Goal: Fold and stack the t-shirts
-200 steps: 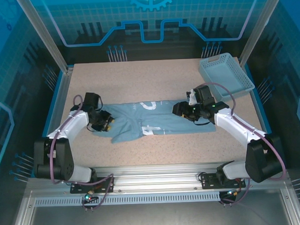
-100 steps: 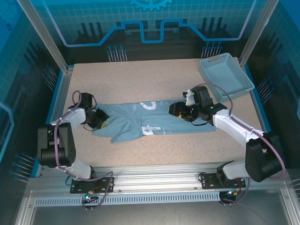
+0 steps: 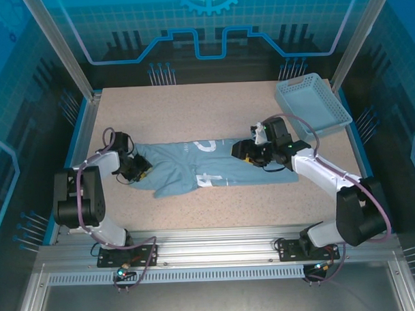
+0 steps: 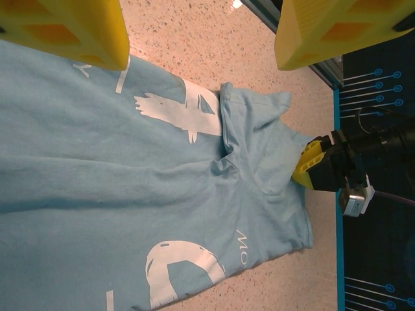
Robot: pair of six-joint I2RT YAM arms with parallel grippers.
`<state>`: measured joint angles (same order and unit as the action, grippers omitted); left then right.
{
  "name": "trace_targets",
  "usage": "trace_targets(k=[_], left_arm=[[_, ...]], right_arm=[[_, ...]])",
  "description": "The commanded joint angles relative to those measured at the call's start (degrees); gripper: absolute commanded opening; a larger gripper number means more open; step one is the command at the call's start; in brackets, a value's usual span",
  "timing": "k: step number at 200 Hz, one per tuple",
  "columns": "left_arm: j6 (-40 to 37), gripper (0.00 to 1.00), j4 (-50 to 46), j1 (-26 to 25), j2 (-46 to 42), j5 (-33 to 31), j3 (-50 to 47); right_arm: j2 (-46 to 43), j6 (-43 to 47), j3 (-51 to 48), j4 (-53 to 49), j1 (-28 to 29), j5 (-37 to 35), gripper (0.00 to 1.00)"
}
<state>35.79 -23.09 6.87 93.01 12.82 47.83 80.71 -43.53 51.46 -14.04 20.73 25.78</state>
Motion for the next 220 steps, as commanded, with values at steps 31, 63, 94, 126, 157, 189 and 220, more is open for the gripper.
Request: trace_targets(k=[31,63,94,126,157,189,220], left_arm=[[-0.4,0.23,-0.2,0.2,-0.7,1.2,1.6],[0.4,0.07,-1.0,0.0,-2.2,1.2,3.4],[0.5,0.00,-4.0,0.1,-4.1,-0.5,5.2],[0.7,0.00,-7.6,0.1,-4.2,-0.8,8.3],[0.3,0.00,-11.9,0.1,-1.9,-1.5,13.0],[-0.4,0.00,-16.6,0.1,2.0,-2.0,19.3],[-1.4,0.00,-22.1,0.0,7.1,-2.3,26.4]], right_arm=[[1.2,-0.2,2.1,-0.1,0.9,0.3,0.62],[1.6,-0.1,2.3,0.0,0.9,0.4,0.62],[1.9,-0.1,2.5,0.0,1.0,0.4,0.62],[2.0,-0.1,2.5,-0.1,1.0,0.3,0.62],[2.3,-0.1,2.7,0.0,1.0,0.5,0.62],[2.4,0.1,2.9,-0.1,1.0,0.5,0.62],[2.2,0.1,2.7,-0.3,1.0,0.4,0.62]])
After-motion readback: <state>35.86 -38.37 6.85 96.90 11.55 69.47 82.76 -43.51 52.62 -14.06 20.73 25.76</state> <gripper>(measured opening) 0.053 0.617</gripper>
